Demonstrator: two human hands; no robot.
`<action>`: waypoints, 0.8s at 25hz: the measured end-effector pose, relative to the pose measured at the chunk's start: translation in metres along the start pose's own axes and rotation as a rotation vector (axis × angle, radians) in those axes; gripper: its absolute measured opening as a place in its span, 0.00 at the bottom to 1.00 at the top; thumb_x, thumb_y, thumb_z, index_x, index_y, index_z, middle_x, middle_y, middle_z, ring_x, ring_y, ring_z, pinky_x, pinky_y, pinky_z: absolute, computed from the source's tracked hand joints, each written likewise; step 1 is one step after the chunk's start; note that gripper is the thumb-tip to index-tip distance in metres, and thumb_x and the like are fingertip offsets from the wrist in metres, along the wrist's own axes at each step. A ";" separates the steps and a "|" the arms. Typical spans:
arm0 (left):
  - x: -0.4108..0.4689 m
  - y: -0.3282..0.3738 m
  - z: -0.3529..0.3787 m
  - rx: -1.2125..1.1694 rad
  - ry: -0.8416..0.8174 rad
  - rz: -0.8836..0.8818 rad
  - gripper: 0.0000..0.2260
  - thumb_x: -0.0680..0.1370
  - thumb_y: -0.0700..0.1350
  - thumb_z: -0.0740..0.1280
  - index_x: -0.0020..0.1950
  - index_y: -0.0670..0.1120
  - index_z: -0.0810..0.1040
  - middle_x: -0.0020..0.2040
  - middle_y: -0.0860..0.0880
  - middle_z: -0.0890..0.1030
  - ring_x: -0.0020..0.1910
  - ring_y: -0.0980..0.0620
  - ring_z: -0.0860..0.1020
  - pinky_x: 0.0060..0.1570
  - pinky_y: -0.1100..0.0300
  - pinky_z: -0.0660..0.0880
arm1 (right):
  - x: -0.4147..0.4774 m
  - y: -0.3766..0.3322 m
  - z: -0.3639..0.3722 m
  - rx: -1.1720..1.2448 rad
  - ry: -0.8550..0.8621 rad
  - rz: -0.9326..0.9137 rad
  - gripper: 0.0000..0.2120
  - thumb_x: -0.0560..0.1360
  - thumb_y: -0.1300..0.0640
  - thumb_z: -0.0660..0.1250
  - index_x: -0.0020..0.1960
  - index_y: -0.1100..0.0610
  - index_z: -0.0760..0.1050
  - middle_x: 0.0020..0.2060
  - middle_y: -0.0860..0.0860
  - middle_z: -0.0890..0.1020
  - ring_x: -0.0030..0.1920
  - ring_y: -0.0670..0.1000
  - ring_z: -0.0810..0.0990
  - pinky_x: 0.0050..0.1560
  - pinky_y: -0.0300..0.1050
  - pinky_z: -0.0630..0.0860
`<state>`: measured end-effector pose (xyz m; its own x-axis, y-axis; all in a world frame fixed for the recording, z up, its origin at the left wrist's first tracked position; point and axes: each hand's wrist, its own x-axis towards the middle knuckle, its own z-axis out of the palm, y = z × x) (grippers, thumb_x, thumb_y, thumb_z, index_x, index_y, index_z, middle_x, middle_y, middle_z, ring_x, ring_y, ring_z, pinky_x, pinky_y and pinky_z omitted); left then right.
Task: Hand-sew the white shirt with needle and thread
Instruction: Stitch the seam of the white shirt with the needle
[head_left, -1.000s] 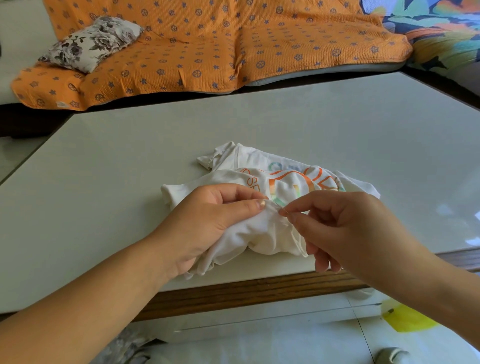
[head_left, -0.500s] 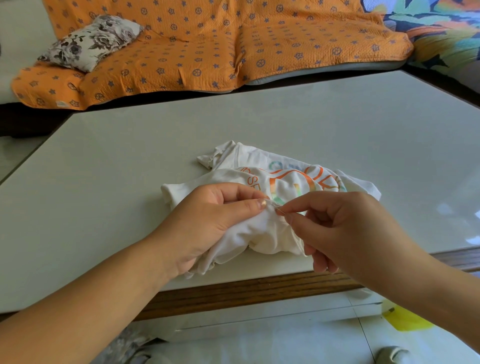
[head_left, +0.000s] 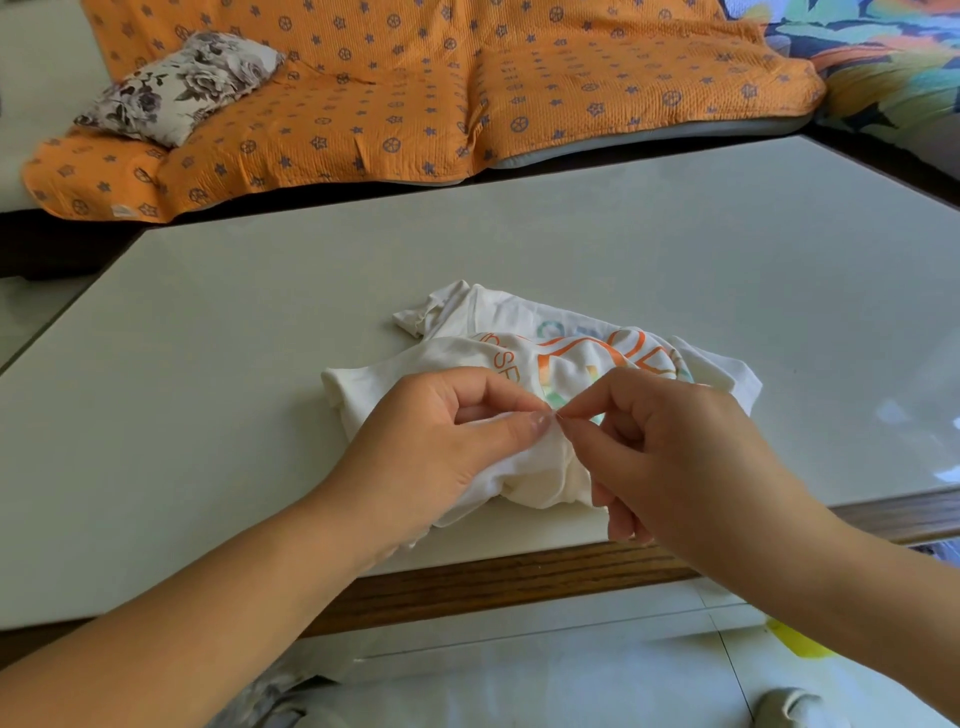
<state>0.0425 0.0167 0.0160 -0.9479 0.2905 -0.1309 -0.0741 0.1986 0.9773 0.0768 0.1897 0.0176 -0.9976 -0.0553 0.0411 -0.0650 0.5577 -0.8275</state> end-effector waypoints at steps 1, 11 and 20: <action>-0.001 -0.002 0.002 0.036 0.014 0.021 0.02 0.73 0.42 0.73 0.41 0.48 0.85 0.41 0.49 0.87 0.42 0.54 0.85 0.44 0.64 0.79 | 0.001 0.001 0.002 -0.007 0.015 -0.004 0.06 0.78 0.55 0.63 0.42 0.48 0.74 0.26 0.48 0.80 0.22 0.47 0.79 0.28 0.44 0.79; -0.003 -0.004 0.011 0.085 0.063 0.073 0.07 0.77 0.43 0.70 0.51 0.51 0.86 0.44 0.56 0.87 0.41 0.65 0.83 0.41 0.75 0.74 | 0.007 0.003 0.008 0.245 0.015 0.005 0.04 0.80 0.59 0.62 0.50 0.50 0.72 0.29 0.53 0.82 0.27 0.52 0.82 0.28 0.42 0.78; 0.001 0.001 0.011 0.241 0.088 0.114 0.06 0.75 0.45 0.73 0.45 0.57 0.85 0.43 0.63 0.85 0.44 0.69 0.80 0.42 0.78 0.70 | 0.018 -0.009 -0.012 0.351 0.010 0.147 0.05 0.79 0.60 0.64 0.47 0.57 0.78 0.32 0.56 0.84 0.33 0.55 0.85 0.29 0.50 0.82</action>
<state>0.0454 0.0273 0.0146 -0.9700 0.2429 0.0028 0.1001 0.3891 0.9157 0.0592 0.1939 0.0322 -0.9960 0.0133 -0.0887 0.0893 0.2410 -0.9664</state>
